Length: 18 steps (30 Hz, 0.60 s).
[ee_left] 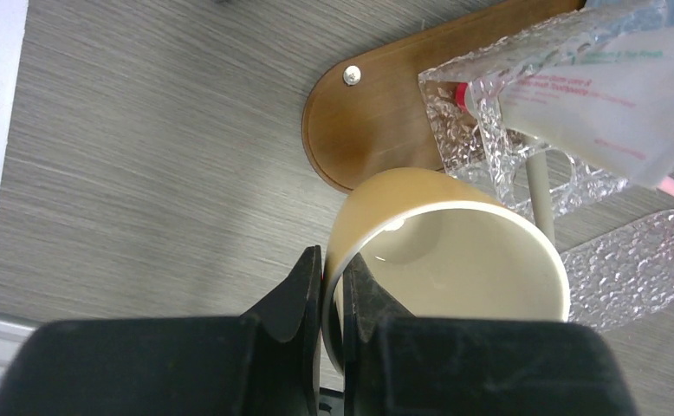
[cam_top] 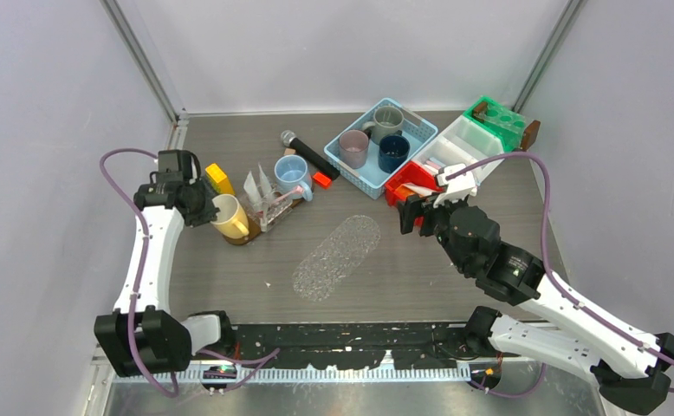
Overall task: Prepare toiletry sets of a toothbrush and toothpaste on the tray
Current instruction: Place the cup on the tray.
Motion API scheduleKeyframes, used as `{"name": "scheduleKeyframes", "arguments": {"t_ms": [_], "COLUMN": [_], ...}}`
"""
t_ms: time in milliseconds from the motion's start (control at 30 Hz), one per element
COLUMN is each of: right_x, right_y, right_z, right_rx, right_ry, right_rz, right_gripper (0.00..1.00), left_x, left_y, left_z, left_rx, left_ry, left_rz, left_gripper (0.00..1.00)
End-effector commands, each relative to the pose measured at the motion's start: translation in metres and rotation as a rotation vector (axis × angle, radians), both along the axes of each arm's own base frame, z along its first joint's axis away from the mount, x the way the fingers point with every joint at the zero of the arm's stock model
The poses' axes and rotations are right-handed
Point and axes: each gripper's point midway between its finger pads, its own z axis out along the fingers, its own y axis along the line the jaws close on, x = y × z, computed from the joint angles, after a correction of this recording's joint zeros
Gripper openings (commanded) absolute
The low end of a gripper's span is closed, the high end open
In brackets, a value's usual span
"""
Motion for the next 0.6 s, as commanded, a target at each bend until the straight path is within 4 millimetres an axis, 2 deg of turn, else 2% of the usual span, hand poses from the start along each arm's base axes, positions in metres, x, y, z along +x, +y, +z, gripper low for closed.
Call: {"name": "scheduleKeyframes", "arguments": {"t_ms": [0, 267, 567], "right_x": [0.003, 0.004, 0.005], "right_y": [-0.003, -0.004, -0.003], "right_z": [0.014, 0.012, 0.009], "right_rx": [0.036, 0.027, 0.017], "right_ry": [-0.045, -0.045, -0.043], "right_rz": [-0.025, -0.030, -0.032], "right_gripper": [0.85, 0.85, 0.85], "left_x": [0.036, 0.053, 0.061], "left_y": [0.005, 0.010, 0.011], "left_z": [0.010, -0.010, -0.027], "left_rx": [0.003, 0.014, 0.017], "left_ry": [-0.127, -0.093, -0.067], "left_rz": [0.023, 0.030, 0.022], "left_gripper": [0.00, 0.00, 0.00]}}
